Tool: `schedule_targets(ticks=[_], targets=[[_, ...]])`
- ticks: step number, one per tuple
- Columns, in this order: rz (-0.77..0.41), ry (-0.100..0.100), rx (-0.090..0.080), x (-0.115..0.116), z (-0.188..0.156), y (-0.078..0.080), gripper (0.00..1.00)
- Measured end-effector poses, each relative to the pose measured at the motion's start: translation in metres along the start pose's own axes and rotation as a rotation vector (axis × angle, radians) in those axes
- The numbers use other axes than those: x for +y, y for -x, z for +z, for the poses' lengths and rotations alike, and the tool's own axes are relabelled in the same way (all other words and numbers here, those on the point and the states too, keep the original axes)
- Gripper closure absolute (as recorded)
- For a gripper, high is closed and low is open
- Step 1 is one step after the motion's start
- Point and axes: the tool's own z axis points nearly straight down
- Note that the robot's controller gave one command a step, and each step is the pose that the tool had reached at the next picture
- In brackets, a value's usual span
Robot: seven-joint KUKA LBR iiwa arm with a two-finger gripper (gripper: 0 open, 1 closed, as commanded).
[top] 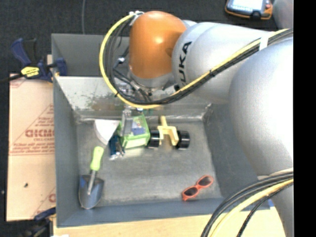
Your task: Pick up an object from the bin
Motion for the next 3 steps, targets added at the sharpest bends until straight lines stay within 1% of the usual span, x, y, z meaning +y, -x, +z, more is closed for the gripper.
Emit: schedule_targets(ticks=[1,2,3], targets=[[0.005,0.001,-0.009,-0.001,-0.005,0.002,0.00],[-0.080,0.000,-0.005,-0.054,0.092,-0.011,0.00],[-0.061,0.005,-0.022,-0.070,0.052,-0.020,0.00]])
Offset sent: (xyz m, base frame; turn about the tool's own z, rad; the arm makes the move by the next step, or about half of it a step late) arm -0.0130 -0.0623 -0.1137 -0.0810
